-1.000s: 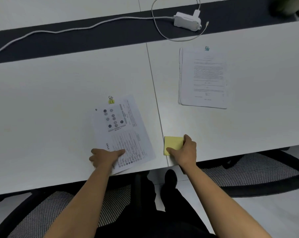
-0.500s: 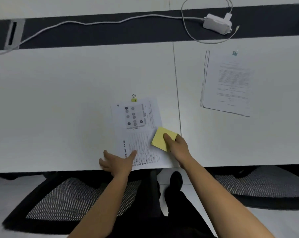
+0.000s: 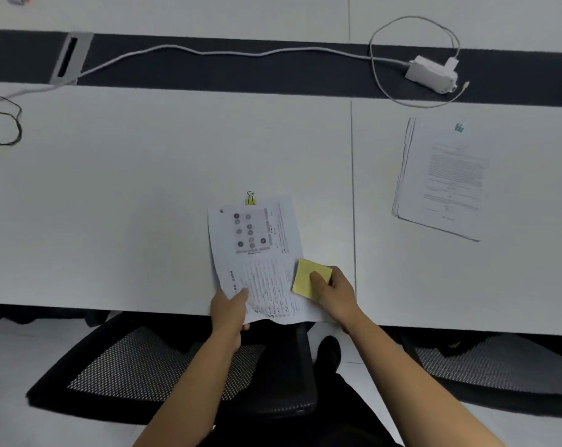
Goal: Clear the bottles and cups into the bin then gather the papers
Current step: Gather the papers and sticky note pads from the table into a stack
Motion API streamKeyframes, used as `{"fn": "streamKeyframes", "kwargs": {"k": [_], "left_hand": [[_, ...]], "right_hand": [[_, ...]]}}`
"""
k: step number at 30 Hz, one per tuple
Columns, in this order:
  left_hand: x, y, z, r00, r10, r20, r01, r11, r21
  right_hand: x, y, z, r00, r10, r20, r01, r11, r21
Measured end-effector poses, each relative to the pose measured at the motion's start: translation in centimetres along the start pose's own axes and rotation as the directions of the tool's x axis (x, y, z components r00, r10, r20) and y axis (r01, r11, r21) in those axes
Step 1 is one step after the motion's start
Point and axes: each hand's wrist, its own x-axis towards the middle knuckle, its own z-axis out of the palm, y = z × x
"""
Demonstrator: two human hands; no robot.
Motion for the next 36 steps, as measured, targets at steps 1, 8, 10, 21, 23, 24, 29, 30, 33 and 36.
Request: {"fn": "streamKeyframes", "kwargs": {"k": [1,8,10,21,23,24,29,30,33,36], "left_hand": [[-0.5,0.6,0.1,0.996,0.093,0.007,-0.093,0.995,0.034],[-6.7,5.3,2.2,0.858,0.482,0.178,-0.496,0.867,0.046],[-8.5,6.0,3.5,0.816,0.526,0.240,-0.549,0.835,0.037],[-23.9,3.0,17.2,0.546,0.521,0.656,-0.653,0.755,-0.056],[-27.8,1.2,19.6,0.464,0.514,0.721,-0.701,0.711,-0.056],[-29.6,0.1,20.9,0.431,0.516,0.741,-0.720,0.691,-0.062],[-38.4,-8.0,27.4,0.370,0.557,0.743,-0.749,0.652,-0.116],[-40.1,-9.8,28.7,0.371,0.568,0.734,-0.746,0.653,-0.128],[-45.0,-14.9,32.9,0.373,0.576,0.727,-0.720,0.674,-0.165],[-49.9,-18.3,36.8,0.334,0.562,0.757,-0.723,0.668,-0.177]], "right_hand": [[-0.5,-0.3,-0.4,0.999,-0.018,-0.048,0.019,1.000,0.022],[-7.2,-0.2,-7.3,0.950,-0.004,-0.313,0.128,0.917,0.377],[-9.7,1.1,-9.8,0.917,0.049,-0.396,0.151,0.876,0.459],[-26.6,11.7,-21.8,0.505,0.300,-0.809,0.459,0.700,0.547],[-29.4,14.3,-24.1,0.447,0.318,-0.836,0.514,0.674,0.531],[-30.6,15.9,-25.2,0.425,0.331,-0.843,0.533,0.662,0.528],[-35.9,25.3,-31.6,0.385,0.374,-0.844,0.588,0.605,0.537],[-36.9,27.2,-33.2,0.381,0.377,-0.844,0.599,0.595,0.536],[-39.6,32.1,-38.6,0.350,0.392,-0.851,0.622,0.581,0.524],[-42.1,35.6,-44.1,0.307,0.390,-0.868,0.651,0.579,0.491]]}}
